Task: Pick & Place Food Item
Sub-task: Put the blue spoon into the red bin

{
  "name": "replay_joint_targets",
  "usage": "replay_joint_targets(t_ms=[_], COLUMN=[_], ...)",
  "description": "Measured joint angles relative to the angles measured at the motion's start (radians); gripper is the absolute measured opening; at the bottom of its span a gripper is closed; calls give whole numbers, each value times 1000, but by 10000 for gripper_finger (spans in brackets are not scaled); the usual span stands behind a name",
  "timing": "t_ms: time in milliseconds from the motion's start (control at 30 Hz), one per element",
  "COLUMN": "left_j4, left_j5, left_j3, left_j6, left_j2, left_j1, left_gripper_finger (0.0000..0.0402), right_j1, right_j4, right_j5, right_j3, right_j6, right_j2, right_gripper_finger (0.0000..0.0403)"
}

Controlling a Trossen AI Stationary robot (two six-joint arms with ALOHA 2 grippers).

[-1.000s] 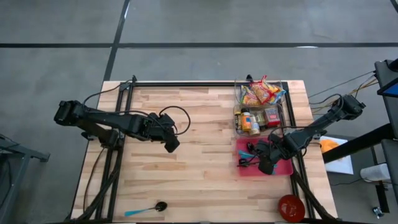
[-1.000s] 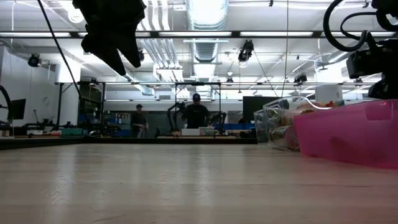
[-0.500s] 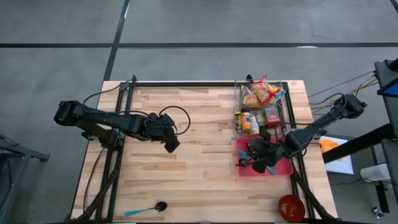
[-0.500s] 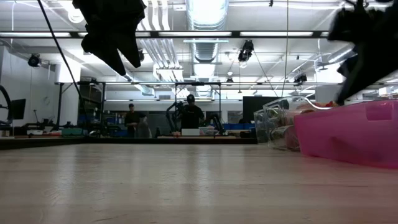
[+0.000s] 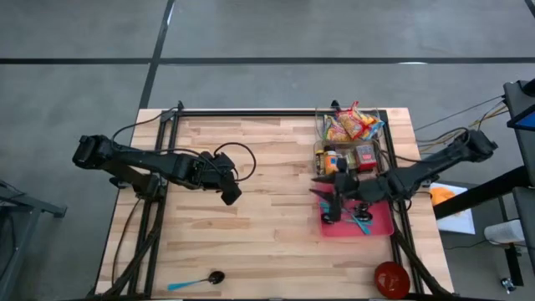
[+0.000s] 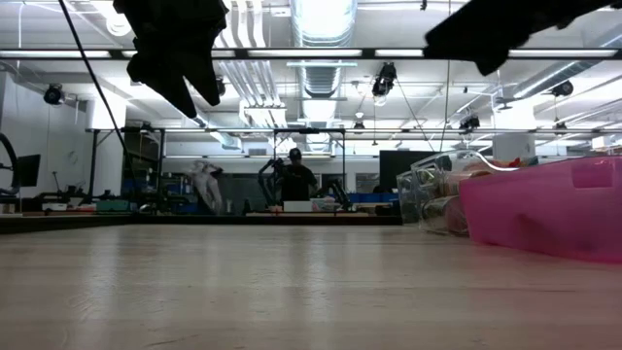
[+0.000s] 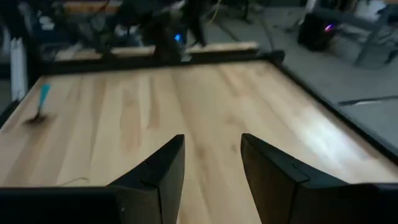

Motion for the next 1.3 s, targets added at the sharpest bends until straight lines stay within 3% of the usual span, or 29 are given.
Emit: replay_joint_targets(t_ms=[300,467,1300], left_j4=[0,0,0], left_j5=[0,0,0], left_j3=[0,0,0], left_j6=[0,0,0], left_j2=[0,0,0], left_j1=[0,0,0], left_gripper_finger=[349,349,349], right_j1=[-173,-210,-211], right_j4=[257,303,288], right_j5=[-236,-319,-322], right_j3=[-23,-23,-23], right_j6=[-229,-240,-255], right_j2=[68,78,78], right_gripper_finger=[156,156,156])
